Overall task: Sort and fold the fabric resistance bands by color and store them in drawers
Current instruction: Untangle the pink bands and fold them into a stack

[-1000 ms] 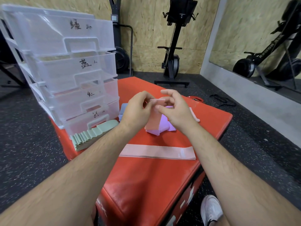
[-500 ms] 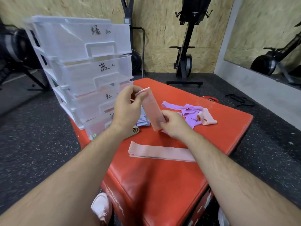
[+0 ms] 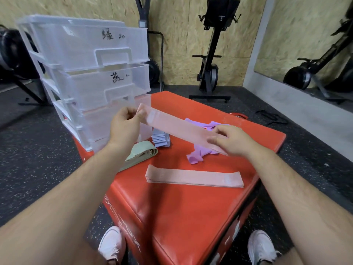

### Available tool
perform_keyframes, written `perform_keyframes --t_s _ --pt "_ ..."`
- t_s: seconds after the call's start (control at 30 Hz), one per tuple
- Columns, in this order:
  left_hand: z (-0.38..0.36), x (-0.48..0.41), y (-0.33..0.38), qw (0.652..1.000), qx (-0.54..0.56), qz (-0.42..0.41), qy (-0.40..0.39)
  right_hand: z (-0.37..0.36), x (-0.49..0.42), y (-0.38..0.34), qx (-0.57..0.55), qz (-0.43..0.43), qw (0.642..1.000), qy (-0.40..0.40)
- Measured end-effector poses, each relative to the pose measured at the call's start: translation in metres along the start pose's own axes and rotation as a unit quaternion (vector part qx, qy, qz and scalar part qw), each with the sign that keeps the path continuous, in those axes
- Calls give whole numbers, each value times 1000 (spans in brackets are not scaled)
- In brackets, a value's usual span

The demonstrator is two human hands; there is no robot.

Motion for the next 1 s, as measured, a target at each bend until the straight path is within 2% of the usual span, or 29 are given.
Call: perform_keyframes --t_s 0.17,0.3,0.4,0.53,0.77,0.9,1.0 --pt "-9 6 -15 998 -32 38 -41 28 20 24 -23 -17 999 -37" --pt "-18 18 -40 978 -103 113 -142 35 39 49 -127 -79 987 -50" --pt "-24 35 -62 949 -164 159 -215 28 48 67 -141 -118 980 -72" --pt "-33 48 -84 919 -281 118 -251 8 59 80 -44 -118 987 -101" --pt "-42 55 -102 908 -344 61 -231 -12 66 85 61 -92 989 -101" --pt "-46 53 -99 868 -434 7 -241 -24 68 85 99 -89 983 -127" --pt "-55 49 -99 840 -480 -56 -248 -26 64 83 168 -70 975 -127"
Point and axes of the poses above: each hand's wrist, its own x-axis away from the middle knuckle, its own z-axis out of the back of the hand, y = z × x, the point moved 9 cm from there along -x, towards the middle knuckle, and after that the axes turned 11 degrees about -x, right-handed, at the moved point
